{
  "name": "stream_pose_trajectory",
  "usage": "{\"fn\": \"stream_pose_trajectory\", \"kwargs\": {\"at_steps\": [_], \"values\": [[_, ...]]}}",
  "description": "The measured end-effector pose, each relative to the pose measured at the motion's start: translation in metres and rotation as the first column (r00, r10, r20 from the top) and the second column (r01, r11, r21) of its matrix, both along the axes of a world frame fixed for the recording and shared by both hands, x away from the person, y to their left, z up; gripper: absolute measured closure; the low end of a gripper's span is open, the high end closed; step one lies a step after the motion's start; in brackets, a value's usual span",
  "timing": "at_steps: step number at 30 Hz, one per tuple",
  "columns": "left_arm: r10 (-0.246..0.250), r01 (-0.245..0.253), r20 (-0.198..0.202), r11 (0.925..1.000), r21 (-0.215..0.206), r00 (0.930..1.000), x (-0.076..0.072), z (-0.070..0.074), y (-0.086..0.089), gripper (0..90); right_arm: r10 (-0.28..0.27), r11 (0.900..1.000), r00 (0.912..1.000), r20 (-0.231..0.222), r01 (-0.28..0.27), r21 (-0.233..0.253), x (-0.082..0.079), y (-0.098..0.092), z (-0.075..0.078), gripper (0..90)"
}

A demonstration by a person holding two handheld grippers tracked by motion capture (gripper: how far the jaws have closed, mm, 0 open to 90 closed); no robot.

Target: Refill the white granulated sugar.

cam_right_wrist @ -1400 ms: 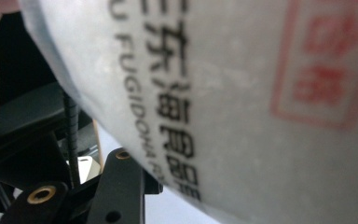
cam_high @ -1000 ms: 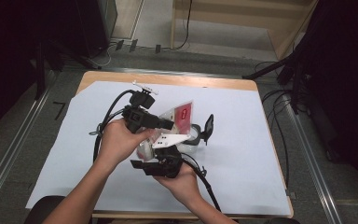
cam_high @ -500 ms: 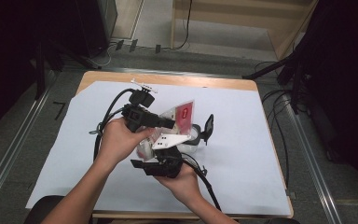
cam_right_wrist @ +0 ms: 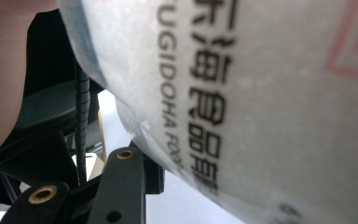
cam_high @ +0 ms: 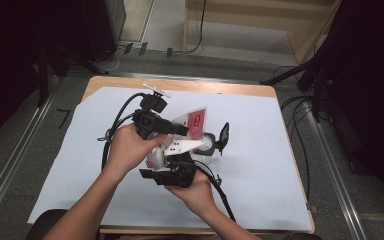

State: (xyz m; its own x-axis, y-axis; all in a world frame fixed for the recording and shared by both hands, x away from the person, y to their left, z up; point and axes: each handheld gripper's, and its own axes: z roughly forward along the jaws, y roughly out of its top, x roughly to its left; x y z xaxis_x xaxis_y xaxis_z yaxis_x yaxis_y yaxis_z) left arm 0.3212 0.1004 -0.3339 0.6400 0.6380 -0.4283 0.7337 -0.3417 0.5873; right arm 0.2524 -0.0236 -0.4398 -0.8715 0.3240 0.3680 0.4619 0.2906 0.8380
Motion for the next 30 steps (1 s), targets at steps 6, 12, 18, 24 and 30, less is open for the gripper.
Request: {"fn": "stream_pose_trajectory", "kwargs": {"at_steps": [6,12,18,24,30], "values": [[-0.001,0.001,-0.005,1.0000,0.000,1.0000,0.0005,-0.0007,0.0004,71.5,0.006,1.000,1.0000,0.004,-0.006,-0.010,0.0003,0.0000,-0.0002,61.6],[0.003,-0.003,-0.011,1.0000,-0.001,0.9999,0.0021,-0.0017,0.0014,72.3,0.011,1.000,0.9999,0.006,-0.011,-0.023,0.0004,0.0003,0.0003,61.5],[0.003,-0.003,-0.019,1.0000,-0.006,0.9998,0.0033,-0.0035,0.0020,72.7,0.010,0.999,0.9998,0.016,-0.009,-0.038,-0.0006,0.0012,-0.0001,61.9],[0.002,-0.002,-0.017,1.0000,-0.002,0.9999,0.0035,-0.0036,0.0020,72.5,0.005,0.999,0.9999,0.016,-0.005,-0.038,-0.0005,0.0016,-0.0003,61.9],[0.003,-0.003,-0.015,1.0000,-0.003,0.9999,0.0032,-0.0036,0.0016,72.4,0.006,0.999,0.9999,0.016,-0.005,-0.040,-0.0008,0.0013,-0.0001,61.8]]}}
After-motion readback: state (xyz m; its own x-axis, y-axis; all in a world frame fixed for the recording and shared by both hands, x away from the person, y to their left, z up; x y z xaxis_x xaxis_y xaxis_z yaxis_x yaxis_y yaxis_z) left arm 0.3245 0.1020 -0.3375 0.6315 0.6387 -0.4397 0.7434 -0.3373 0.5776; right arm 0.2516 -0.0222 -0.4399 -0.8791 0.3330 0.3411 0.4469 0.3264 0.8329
